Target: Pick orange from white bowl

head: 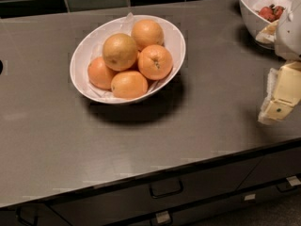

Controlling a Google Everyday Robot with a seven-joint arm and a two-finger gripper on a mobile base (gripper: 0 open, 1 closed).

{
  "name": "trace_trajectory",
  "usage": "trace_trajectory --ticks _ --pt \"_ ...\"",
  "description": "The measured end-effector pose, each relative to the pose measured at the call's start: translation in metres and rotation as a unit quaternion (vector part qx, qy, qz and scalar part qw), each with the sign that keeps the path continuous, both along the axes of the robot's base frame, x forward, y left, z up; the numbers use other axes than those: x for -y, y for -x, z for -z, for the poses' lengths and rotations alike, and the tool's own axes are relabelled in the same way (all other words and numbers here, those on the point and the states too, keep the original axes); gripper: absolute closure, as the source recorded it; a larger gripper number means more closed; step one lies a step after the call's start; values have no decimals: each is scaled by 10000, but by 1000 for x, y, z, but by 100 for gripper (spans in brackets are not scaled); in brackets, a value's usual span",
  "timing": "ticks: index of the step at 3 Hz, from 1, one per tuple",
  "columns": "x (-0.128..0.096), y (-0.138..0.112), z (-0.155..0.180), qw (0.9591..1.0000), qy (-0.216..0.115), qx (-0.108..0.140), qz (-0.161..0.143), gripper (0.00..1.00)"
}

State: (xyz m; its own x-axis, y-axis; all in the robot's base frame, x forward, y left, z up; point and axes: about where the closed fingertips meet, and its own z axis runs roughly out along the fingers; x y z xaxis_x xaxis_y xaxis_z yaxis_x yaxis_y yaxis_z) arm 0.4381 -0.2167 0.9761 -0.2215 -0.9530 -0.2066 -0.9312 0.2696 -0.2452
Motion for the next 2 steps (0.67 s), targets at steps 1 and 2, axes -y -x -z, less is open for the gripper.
trace_trajectory --ticks 1,2 --pt "0 0 0 10000 0 0 -1 0" --pt "-28 -31 -6 9989 65 112 -452 0"
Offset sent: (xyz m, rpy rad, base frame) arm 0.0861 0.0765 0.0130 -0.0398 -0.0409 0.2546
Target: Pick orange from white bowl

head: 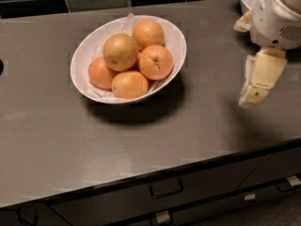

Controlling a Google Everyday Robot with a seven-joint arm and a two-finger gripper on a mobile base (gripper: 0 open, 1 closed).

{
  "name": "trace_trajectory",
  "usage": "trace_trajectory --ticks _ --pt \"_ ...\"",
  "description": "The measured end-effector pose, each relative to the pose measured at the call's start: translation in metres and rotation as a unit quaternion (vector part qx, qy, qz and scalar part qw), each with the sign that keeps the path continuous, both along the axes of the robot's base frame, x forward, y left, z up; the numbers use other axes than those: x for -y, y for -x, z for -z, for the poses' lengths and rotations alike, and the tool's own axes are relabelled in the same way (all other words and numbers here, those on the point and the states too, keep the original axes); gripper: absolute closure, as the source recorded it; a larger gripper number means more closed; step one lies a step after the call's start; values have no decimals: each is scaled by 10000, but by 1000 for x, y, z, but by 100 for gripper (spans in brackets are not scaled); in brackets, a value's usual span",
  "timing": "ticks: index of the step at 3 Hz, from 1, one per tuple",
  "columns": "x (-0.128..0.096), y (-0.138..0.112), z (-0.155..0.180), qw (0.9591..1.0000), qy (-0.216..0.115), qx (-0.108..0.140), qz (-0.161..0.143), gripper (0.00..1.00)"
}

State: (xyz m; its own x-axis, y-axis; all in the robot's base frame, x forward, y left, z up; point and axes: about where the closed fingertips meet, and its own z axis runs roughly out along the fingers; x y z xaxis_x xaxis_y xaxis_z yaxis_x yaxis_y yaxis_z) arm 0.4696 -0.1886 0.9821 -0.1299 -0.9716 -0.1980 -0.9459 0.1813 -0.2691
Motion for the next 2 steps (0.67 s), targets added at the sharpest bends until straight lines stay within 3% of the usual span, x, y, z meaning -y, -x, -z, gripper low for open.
trace_trajectory --ticks 2 --pt "-71 -59 -13 9948 10 240 -993 0"
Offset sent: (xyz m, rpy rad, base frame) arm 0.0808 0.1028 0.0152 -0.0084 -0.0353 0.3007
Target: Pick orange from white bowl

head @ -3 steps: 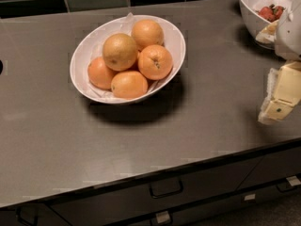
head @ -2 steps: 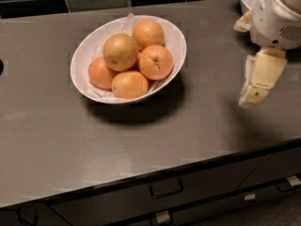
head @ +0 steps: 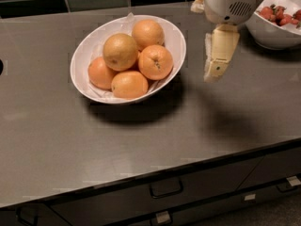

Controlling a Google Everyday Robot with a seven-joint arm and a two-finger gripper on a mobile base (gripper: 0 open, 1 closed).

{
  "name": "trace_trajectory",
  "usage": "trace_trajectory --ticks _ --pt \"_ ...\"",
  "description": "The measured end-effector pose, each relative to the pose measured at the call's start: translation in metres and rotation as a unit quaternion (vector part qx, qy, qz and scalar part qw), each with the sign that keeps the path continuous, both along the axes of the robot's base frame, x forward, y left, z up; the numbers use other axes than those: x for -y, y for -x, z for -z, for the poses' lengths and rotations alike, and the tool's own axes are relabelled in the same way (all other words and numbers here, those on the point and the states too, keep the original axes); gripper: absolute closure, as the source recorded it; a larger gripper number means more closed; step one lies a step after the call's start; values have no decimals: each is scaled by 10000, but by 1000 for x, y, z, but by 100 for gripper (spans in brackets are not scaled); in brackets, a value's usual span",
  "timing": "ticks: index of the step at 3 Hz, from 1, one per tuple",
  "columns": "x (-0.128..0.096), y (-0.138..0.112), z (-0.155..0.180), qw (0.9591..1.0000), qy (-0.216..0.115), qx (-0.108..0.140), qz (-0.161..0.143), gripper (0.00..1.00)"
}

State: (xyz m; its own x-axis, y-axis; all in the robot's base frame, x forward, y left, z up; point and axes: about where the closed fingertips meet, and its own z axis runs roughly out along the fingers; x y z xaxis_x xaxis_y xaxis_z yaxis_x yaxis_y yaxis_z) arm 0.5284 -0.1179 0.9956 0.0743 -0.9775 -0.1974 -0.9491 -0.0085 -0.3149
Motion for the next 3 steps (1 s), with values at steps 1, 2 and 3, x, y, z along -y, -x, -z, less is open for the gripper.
trace_trajectory --ticks 1,2,3 --pt "0 0 0 10000 0 0 0 0" --pt "-21 -7 -5 9996 17 60 -278 0" --pt "-55 -14 -15 9968 6 194 -779 0"
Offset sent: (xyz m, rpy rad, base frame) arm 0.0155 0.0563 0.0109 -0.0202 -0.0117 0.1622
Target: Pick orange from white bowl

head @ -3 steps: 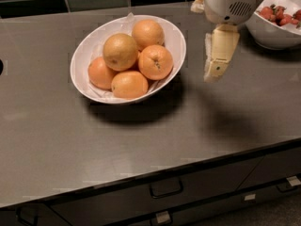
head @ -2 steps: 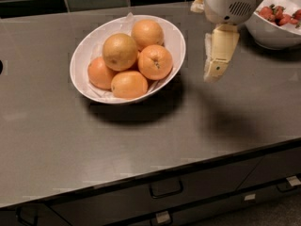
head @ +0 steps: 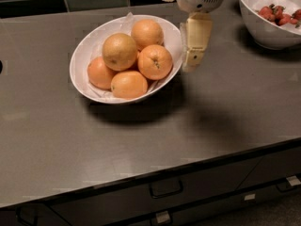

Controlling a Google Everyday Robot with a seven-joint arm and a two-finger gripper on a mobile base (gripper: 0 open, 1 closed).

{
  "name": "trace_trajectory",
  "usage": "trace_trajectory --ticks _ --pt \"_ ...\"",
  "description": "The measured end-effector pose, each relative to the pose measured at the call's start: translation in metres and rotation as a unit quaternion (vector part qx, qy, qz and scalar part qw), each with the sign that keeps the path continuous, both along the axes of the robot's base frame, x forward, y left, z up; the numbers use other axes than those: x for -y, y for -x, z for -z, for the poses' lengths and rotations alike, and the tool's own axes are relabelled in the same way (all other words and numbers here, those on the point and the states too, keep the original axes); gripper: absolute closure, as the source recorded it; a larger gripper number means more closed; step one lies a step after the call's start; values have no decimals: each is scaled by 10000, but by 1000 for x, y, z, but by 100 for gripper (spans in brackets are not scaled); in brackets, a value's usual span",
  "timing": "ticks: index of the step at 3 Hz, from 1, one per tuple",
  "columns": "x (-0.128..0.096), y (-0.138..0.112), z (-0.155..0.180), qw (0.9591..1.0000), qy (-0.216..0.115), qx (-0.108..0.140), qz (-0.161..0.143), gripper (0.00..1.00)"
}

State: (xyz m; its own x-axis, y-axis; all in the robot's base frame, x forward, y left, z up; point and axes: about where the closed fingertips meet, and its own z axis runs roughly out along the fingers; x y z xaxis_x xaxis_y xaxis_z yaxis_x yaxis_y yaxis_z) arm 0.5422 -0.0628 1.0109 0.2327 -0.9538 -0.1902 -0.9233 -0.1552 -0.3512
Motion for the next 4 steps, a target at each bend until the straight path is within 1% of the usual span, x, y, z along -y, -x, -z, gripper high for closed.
trace_trajectory --ticks 1,2,3,4 --pt "-36 -9 -2 9982 -113 19 -592 0" --pt "-53 -17 -4 9952 -283 42 -938 0" --pt "-53 -17 -3 9952 -284 41 -940 0" --pt "-66 -26 4 9936 -312 -50 -1087 0"
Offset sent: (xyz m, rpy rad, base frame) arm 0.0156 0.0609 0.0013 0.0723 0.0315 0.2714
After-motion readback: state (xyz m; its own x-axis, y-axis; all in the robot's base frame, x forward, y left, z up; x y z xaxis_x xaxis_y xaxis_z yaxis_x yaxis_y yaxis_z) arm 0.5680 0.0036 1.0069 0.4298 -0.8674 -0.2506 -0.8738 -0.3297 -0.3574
